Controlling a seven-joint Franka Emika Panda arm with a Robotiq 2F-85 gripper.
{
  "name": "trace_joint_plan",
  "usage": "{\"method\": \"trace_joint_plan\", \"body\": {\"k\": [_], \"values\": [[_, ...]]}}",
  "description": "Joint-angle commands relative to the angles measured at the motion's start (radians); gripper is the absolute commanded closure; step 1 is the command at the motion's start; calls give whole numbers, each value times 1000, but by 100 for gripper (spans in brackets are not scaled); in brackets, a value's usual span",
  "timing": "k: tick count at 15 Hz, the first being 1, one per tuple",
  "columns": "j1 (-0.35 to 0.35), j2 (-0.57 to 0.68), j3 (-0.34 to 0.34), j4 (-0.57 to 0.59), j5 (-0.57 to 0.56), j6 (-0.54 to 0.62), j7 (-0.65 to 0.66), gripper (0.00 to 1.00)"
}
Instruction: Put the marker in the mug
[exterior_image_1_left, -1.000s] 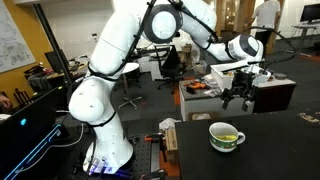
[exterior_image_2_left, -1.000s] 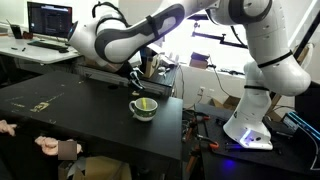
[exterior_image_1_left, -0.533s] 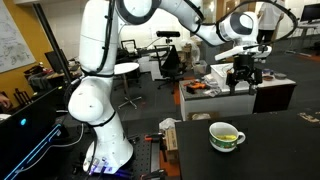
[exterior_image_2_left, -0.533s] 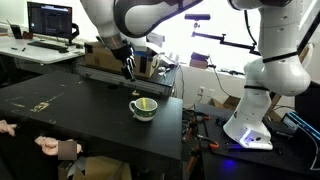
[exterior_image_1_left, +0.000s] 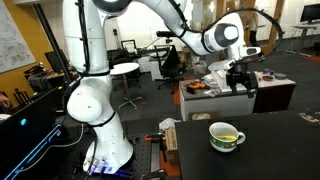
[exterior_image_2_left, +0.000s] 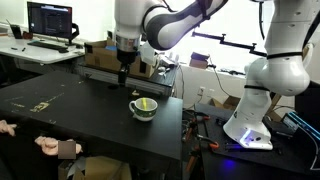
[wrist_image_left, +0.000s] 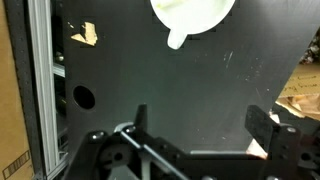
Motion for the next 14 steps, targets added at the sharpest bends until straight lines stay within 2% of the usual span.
{"method": "trace_joint_plan", "body": {"k": [1, 2, 14], "values": [[0, -14, -8, -38, 1, 76, 12, 0], [-2, -21, -10, -61, 0, 105, 16, 0], [0, -14, -11, -52, 0, 104, 15, 0]]}}
